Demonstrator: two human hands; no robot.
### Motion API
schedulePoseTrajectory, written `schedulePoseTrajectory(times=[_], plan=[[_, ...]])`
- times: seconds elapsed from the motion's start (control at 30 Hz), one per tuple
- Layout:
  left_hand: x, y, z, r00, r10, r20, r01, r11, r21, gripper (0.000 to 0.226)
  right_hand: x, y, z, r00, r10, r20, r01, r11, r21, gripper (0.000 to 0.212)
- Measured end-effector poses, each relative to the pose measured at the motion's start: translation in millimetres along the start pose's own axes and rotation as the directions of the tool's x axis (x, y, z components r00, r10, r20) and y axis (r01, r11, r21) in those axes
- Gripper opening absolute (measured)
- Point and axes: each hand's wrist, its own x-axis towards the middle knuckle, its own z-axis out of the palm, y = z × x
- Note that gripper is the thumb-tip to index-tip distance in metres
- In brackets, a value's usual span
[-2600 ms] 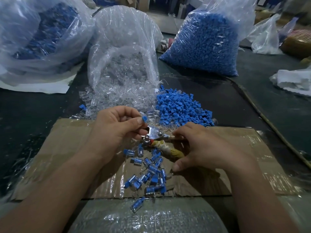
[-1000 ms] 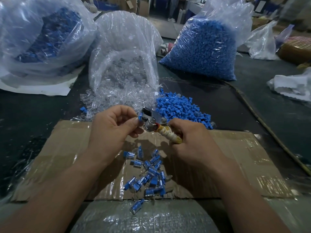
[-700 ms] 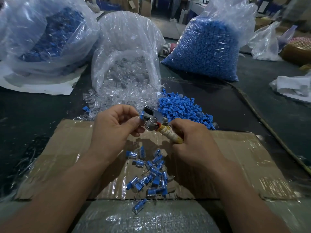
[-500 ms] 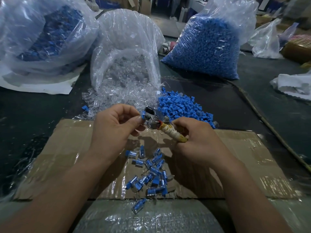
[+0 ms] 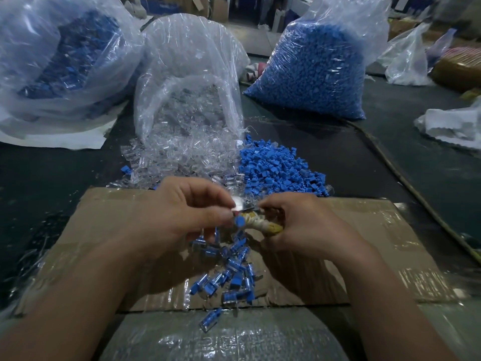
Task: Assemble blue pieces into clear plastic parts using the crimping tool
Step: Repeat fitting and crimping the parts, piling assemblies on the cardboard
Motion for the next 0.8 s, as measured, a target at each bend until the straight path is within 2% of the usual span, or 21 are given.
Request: schedulePoseTrajectory(times=[0.07,0.13,0.27,0.4,0.5,0.57,0.6,0.67,0.7,0.73,0.8], plan=[[-1,3,1,0.991,-0.041,0.128,0.033,0.997,0.07,0.015,0,-1,1,1.0,0.004,0.014,-0.004,1.0,0.004,0.051],[-1,4,2,0.978,-0.091,0.185,0.065,0.988,0.14,0.019,1,-1,2,1.0,0.014,0.021,-0.014,1.0,-0.005,0.054],[1,2,3,0.959,-0.132,0.251,0.087,0.979,0.183,0.014,2,-1,3,1.0,-0.01,-0.001,0.01,0.993,-0.115,0.056],[1,-1,6,0.969,-0.084,0.232,0.049,0.987,0.153,0.013,4,-1,6,1.0,-0.011,0.001,0.011,0.986,-0.166,0.063],[2,-3,3,0.992,0.006,0.128,-0.022,0.992,0.125,0.012,5,0,7,1.0,0.003,0.029,0.002,0.986,-0.168,0.068],[5,-7,2,0.996,0.065,-0.066,-0.055,0.988,0.146,0.007,4,1,7,0.999,0.01,0.045,-0.003,0.987,-0.163,0.072],[7,-11,0,0.97,0.12,-0.21,-0.076,0.975,0.208,0.002,4,1,7,0.999,0.011,0.05,-0.002,0.987,-0.162,0.075],[12,-18,-6,0.83,0.301,-0.469,-0.063,0.887,0.458,0.012,4,2,7,0.998,0.009,0.058,0.001,0.986,-0.169,0.079],[15,-20,-10,0.754,0.389,-0.529,-0.025,0.822,0.57,0.015,4,3,7,0.998,0.007,0.062,0.004,0.984,-0.177,0.081],[17,-20,-15,0.696,0.455,-0.556,0.019,0.762,0.648,0.019,4,3,7,0.998,0.005,0.066,0.008,0.983,-0.184,0.081],[22,-24,-27,0.638,0.518,-0.569,0.12,0.664,0.738,0.031,5,4,6,0.997,-0.001,0.076,0.015,0.982,-0.188,0.083]])
